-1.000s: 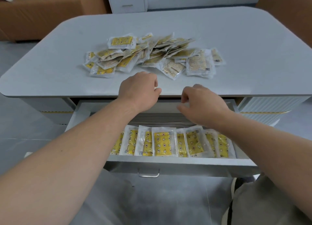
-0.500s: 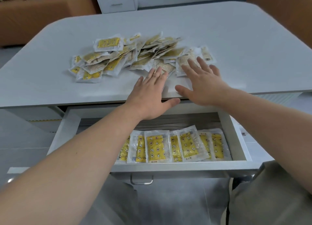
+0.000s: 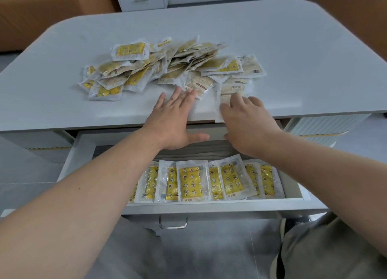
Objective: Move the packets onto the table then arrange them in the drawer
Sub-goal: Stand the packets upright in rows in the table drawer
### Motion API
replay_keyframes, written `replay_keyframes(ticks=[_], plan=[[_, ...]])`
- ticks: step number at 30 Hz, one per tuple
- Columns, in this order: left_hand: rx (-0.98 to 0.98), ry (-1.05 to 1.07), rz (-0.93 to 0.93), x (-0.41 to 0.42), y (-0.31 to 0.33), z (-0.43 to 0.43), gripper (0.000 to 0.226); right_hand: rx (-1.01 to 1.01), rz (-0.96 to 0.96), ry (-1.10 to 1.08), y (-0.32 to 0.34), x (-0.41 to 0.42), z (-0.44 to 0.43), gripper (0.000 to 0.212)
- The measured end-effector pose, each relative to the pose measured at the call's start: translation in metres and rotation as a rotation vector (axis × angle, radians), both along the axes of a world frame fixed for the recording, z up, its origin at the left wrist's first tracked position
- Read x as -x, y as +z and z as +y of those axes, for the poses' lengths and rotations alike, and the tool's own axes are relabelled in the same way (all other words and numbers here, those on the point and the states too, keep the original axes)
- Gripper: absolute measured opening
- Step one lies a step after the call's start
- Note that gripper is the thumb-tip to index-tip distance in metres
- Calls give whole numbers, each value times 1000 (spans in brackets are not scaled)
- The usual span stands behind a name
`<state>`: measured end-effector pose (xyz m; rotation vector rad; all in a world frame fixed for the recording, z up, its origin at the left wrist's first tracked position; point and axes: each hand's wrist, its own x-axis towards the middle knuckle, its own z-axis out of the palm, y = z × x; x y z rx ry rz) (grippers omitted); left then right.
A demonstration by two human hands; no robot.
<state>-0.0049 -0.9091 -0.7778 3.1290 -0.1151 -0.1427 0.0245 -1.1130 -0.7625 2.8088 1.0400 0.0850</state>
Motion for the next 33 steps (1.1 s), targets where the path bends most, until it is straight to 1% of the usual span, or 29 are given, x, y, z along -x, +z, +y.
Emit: replay_keyframes(ticks=[1, 2, 6, 9, 14, 19, 23, 25, 26, 28, 29, 30, 33], plan=[[-15, -8, -5, 1, 0, 1, 124, -7, -10, 6, 1, 3, 0, 44], [-22, -16, -14, 2, 0, 2, 122, -13, -14, 12, 2, 6, 0, 40], [6, -25, -55, 4, 1, 2, 117, -52, -66, 33, 4, 6, -4, 40], [33, -3, -55, 6, 1, 1, 116, -161, -91, 25, 7, 3, -9, 37], [93, 1, -59, 3, 4, -1, 114, -381, -195, -11, 12, -8, -15, 44], [66, -34, -12, -2, -2, -6, 112, -456, -228, 2, 9, -3, -15, 46], [15, -26, -157, -3, 10, -16, 106, -478, -229, -8, 11, 0, -17, 47], [-45, -51, -158, 1, 18, -19, 94, -488, -214, -24, 12, 2, -20, 46], [-63, -74, -159, 4, 20, -20, 81, -495, -205, -31, 13, 2, -21, 46], [-22, -109, -219, 10, 21, -20, 54, -513, -191, -32, 14, 3, -21, 46], [10, -128, -261, 12, 20, -19, 46, -526, -186, -31, 14, 3, -21, 46], [30, -149, -274, 15, 19, -18, 44, -543, -179, -33, 15, 2, -20, 46], [99, -156, -185, 23, 16, -19, 43, -640, -129, -49, 17, -1, -18, 45]])
